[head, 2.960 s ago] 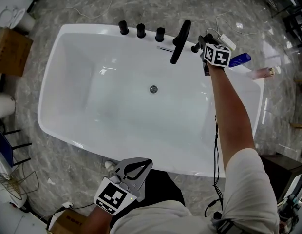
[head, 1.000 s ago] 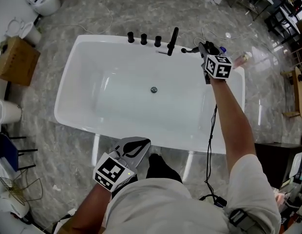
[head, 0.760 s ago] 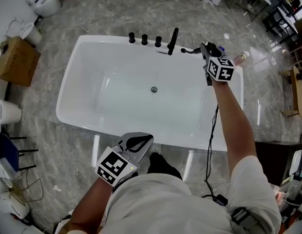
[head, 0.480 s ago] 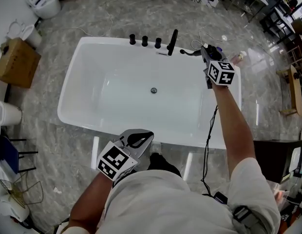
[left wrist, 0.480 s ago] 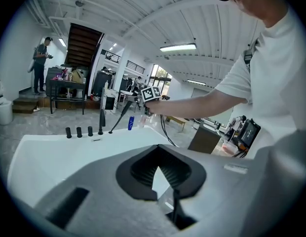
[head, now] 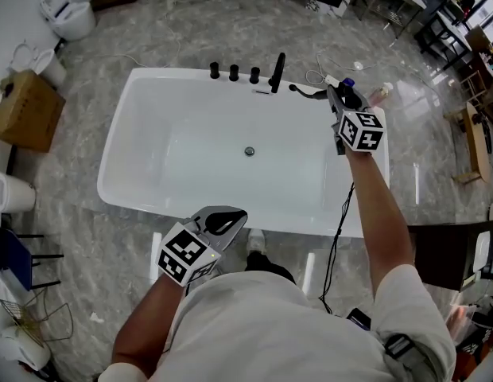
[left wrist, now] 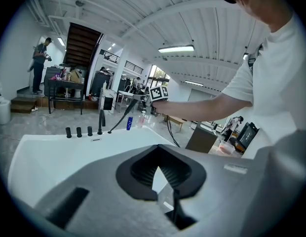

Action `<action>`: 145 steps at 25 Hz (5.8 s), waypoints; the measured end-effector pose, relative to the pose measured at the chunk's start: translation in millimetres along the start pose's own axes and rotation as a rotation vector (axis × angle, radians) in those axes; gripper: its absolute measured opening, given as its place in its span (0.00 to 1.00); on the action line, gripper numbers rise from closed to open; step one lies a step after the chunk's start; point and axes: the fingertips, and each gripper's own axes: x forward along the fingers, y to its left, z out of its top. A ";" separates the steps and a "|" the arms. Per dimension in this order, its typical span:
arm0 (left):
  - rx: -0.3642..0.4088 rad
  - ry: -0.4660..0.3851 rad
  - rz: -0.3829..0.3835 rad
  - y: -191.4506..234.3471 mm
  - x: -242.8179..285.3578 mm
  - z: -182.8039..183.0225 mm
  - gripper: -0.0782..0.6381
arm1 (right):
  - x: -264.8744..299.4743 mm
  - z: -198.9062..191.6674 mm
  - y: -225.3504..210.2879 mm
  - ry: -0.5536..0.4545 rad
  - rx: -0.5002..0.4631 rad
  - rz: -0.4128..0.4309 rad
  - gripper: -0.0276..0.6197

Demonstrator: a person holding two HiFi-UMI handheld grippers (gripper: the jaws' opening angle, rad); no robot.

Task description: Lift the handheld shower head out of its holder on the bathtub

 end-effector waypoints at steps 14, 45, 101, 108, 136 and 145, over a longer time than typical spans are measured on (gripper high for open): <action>0.013 -0.011 -0.001 -6.8 -34.1 -9.1 0.12 | -80.1 42.5 48.0 -0.090 -0.029 0.004 0.26; 0.053 -0.044 -0.052 -36.0 -79.8 -35.3 0.12 | -225.5 104.9 119.5 -0.210 -0.069 -0.035 0.26; 0.122 -0.046 -0.100 -57.9 -134.5 -61.2 0.12 | -350.0 111.9 235.7 -0.217 -0.071 -0.049 0.26; 0.129 -0.053 -0.097 -60.2 -139.6 -58.0 0.12 | -351.0 113.6 239.0 -0.214 -0.076 -0.051 0.26; 0.121 -0.058 -0.096 -63.9 -141.7 -64.6 0.12 | -354.1 108.4 237.3 -0.201 -0.091 -0.063 0.26; 0.120 -0.058 -0.094 -63.1 -143.0 -63.5 0.12 | -352.0 111.3 236.6 -0.195 -0.099 -0.061 0.26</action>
